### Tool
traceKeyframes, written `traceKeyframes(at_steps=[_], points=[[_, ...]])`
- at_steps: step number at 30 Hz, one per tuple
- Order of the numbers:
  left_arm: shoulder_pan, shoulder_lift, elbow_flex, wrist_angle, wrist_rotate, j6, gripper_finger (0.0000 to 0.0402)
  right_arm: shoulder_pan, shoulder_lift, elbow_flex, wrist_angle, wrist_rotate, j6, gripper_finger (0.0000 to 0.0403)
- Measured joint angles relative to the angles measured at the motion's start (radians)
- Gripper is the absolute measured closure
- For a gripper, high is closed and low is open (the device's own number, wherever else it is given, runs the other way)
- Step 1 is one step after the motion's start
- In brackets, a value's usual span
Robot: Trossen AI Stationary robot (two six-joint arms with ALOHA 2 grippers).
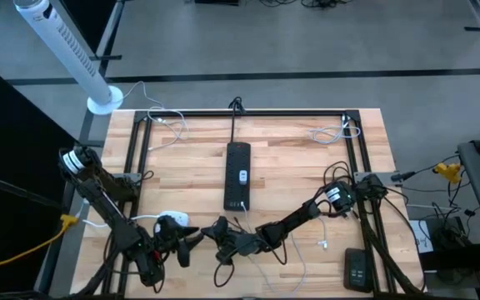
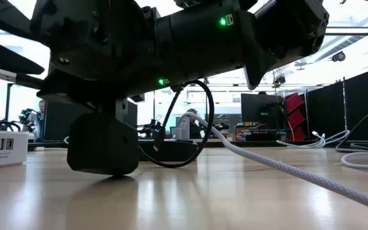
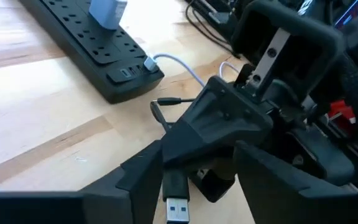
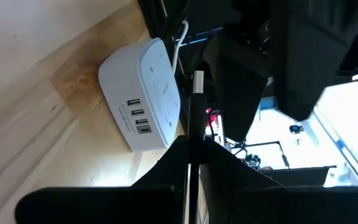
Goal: Insert USB
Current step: Insert the left black charger cable into the white outlet extension
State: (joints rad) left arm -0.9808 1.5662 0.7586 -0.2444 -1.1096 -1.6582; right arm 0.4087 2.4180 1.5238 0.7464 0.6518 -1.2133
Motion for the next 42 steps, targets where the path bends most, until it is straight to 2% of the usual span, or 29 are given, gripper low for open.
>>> traceKeyframes(at_steps=[6,11,15,21,24,29,34,42], points=[[-0.001,0.0,0.0,-0.001,0.022,0.0,0.0281,-0.002,0.0,0.0,0.003,0.013,0.002,0.0387],[-0.001,0.001,-0.002,-0.011,0.047,0.007,0.0292,-0.002,0.0,0.0,0.007,0.03,-0.001,0.0387],[-0.001,0.001,-0.002,-0.027,0.063,0.007,0.0269,0.003,0.0,-0.001,0.015,0.031,-0.012,0.0387],[-0.002,0.002,-0.003,-0.059,0.083,0.0,0.0208,0.012,0.0,-0.001,0.024,0.038,-0.062,0.0387],[-0.002,0.002,-0.003,-0.061,0.093,0.0,0.0181,0.012,0.0,-0.001,0.054,0.074,-0.065,0.0387],[-0.001,0.003,-0.003,-0.063,0.1,0.0,0.0154,0.011,0.001,-0.001,0.081,0.093,-0.088,0.0387],[0.004,0.003,-0.004,-0.063,0.099,0.0,0.0153,0.011,0.001,-0.001,0.082,0.11,-0.096,0.0387],[0.033,0.003,-0.004,-0.052,0.072,-0.008,0.0184,0.01,0.001,-0.001,0.081,0.081,-0.054,0.0387]])
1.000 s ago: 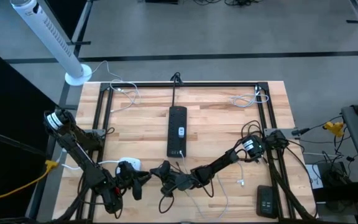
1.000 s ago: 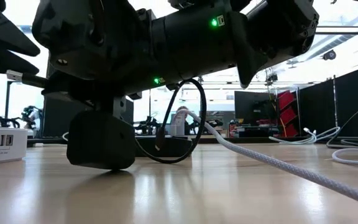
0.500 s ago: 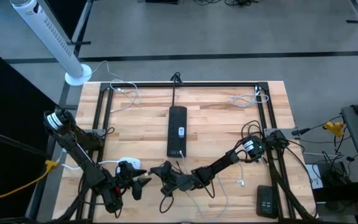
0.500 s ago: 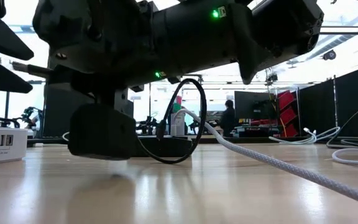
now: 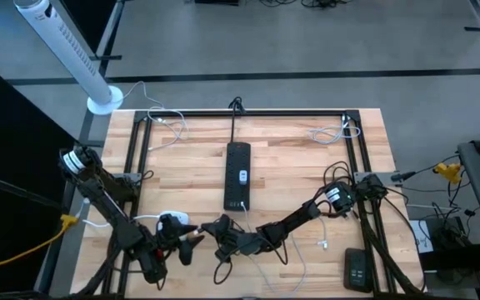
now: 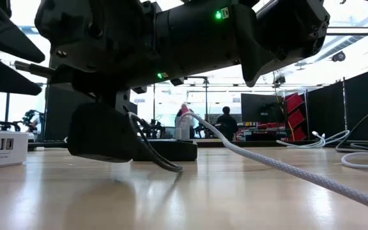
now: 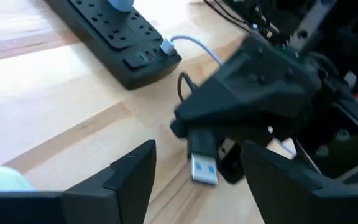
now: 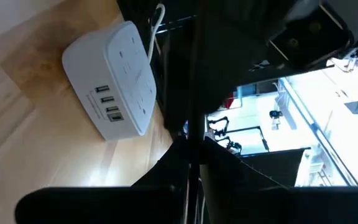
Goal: Insert USB
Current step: Insert the left black charger cable into the white outlet extension
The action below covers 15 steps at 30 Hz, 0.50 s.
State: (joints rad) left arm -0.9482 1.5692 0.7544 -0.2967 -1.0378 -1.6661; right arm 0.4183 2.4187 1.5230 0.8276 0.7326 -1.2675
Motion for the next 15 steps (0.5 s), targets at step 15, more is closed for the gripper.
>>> traceKeyframes(at_steps=[15], points=[[0.034,0.0,0.0,0.014,-0.001,0.008,0.0327,-0.009,0.0,0.0,-0.006,0.029,0.007,0.0387]])
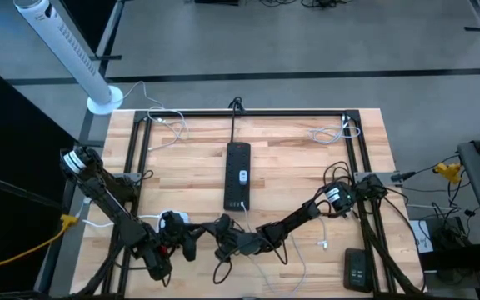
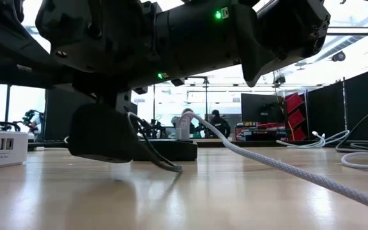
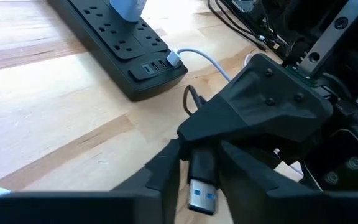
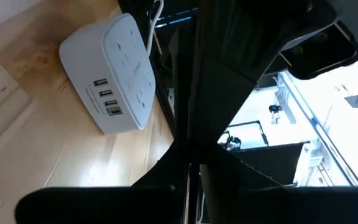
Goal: Insert USB
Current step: Insert the left black charger cable into the white outlet extension
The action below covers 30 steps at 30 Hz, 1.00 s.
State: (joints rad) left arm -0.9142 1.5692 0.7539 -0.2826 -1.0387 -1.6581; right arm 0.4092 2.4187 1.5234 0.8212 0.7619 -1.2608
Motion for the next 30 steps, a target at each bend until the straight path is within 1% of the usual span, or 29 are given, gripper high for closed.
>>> traceKeyframes(at_steps=[2,10,14,16,18,22,24,27,30], points=[[0.0,0.0,0.0,-0.003,-0.002,0.0,0.0346,-0.003,0.0,0.0,-0.006,-0.001,0.015,0.0387],[0.0,0.0,-0.001,-0.002,-0.001,0.06,0.0347,-0.009,0.0,0.0,-0.017,-0.009,0.069,0.0387],[-0.001,0.0,-0.001,-0.007,0.009,0.081,0.0347,-0.014,0.0,0.002,-0.042,-0.037,0.123,0.0385],[-0.002,0.001,-0.001,-0.01,0.014,0.091,0.0347,-0.015,-0.001,0.002,-0.056,-0.062,0.15,0.0363],[-0.003,0.001,-0.001,-0.005,0.017,0.105,0.0347,-0.017,-0.001,0.002,-0.062,-0.08,0.164,0.0326],[-0.008,0.001,-0.001,-0.006,0.011,0.107,0.0347,-0.019,-0.001,0.002,-0.067,-0.071,0.169,0.0247],[-0.014,0.001,-0.001,-0.008,0.011,0.107,0.0347,-0.019,-0.001,0.002,-0.067,-0.056,0.186,0.0214],[-0.029,0.001,0.0,-0.028,0.012,0.107,0.0347,-0.021,-0.001,0.002,-0.066,-0.054,0.2,0.0176],[-0.049,0.001,0.0,-0.055,0.018,0.107,0.0347,-0.024,-0.002,0.002,-0.067,-0.058,0.224,0.0152]])
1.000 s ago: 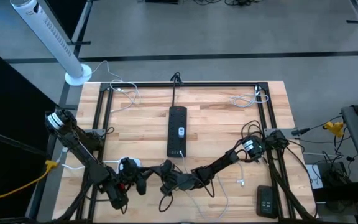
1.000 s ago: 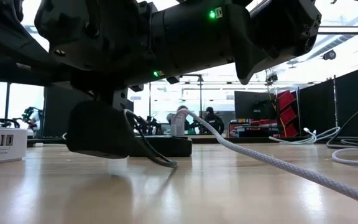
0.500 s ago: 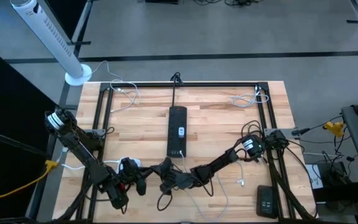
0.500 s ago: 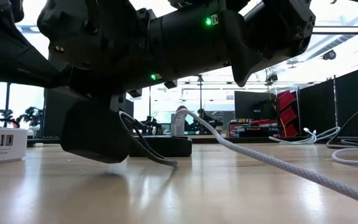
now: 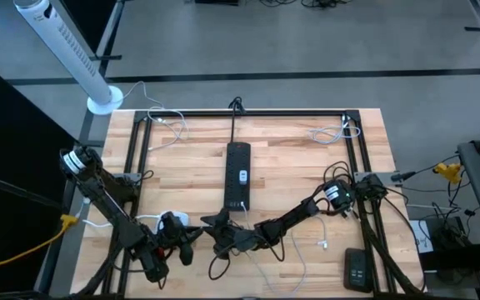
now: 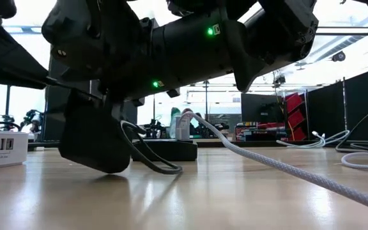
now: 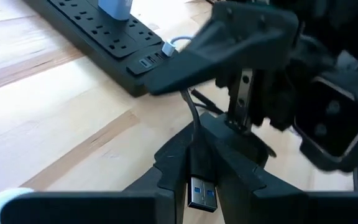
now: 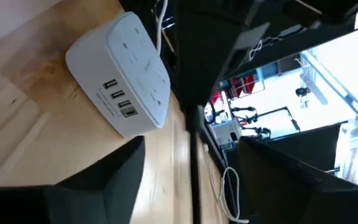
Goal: Insert USB
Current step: Insert the left black charger cable into the white outlet extension
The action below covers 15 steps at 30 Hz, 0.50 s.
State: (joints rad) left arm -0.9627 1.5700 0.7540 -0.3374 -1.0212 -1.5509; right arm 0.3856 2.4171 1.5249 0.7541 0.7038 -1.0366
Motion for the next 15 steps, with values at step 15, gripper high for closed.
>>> traceKeyframes(at_steps=[15], points=[[-0.038,0.0,0.127,-0.237,0.124,0.271,0.0347,-0.184,-0.173,-0.002,-0.414,-0.951,0.76,0.0173]])
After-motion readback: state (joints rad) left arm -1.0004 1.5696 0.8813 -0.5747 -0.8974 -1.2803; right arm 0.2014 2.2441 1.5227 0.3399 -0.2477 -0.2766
